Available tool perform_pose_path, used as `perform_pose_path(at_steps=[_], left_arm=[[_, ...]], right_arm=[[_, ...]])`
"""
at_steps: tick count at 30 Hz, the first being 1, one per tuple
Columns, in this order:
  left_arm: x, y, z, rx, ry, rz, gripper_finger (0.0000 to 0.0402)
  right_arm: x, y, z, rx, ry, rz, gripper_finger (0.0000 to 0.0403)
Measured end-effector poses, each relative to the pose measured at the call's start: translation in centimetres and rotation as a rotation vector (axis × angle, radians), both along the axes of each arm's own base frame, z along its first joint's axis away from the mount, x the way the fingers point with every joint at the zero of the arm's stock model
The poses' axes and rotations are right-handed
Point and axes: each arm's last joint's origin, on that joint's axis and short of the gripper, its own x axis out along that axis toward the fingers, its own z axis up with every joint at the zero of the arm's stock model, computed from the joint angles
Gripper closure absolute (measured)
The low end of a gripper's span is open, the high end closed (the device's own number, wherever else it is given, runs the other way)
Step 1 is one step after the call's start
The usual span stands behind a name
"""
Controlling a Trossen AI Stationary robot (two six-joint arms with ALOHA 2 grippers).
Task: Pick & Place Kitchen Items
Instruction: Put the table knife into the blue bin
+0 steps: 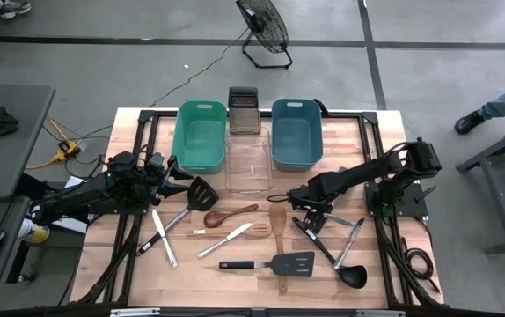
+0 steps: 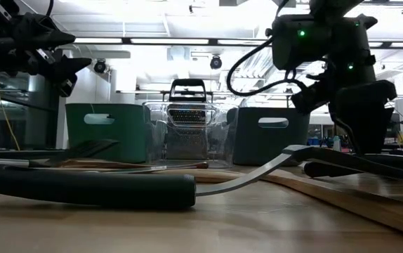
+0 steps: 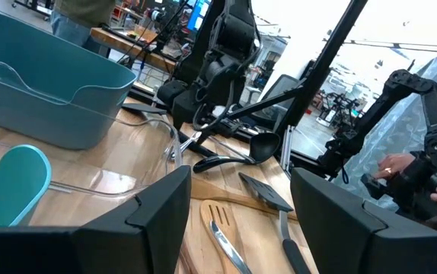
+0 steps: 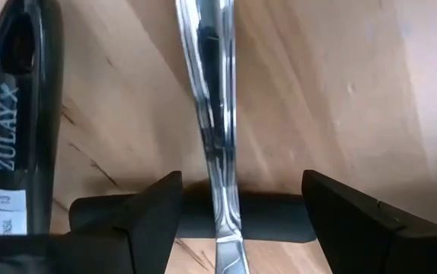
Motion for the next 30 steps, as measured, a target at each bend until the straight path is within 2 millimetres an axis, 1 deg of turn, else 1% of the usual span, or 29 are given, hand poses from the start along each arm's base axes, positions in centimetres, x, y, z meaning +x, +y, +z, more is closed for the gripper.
perform_pose_path(at_steps=[11, 17, 23, 26, 30], left_arm=[[0.0, 0.0, 0.0, 0.0, 0.0, 0.0, 0.0178], [0.0, 0.0, 0.0, 0.0, -0.001, 0.0, 0.0178], [0.0, 0.0, 0.0, 0.0, 0.0, -0.001, 0.0178], [0.0, 0.0, 0.0, 0.0, 0.0, 0.0, 0.0178], [0.0, 0.0, 0.0, 0.0, -0.001, 0.0, 0.0178]], right_arm=[[0.1, 0.0, -0.2, -0.014, 0.003, 0.029, 0.014], [0.4, 0.2, -1.2, 0.033, 0.028, 0.024, 0.014], [0.7, 0.2, -1.6, 0.041, 0.023, 0.024, 0.0142], [0.7, 0.2, -1.6, 0.041, 0.022, 0.032, 0.0157], [0.7, 0.2, -1.6, 0.039, 0.021, 0.043, 0.0199]])
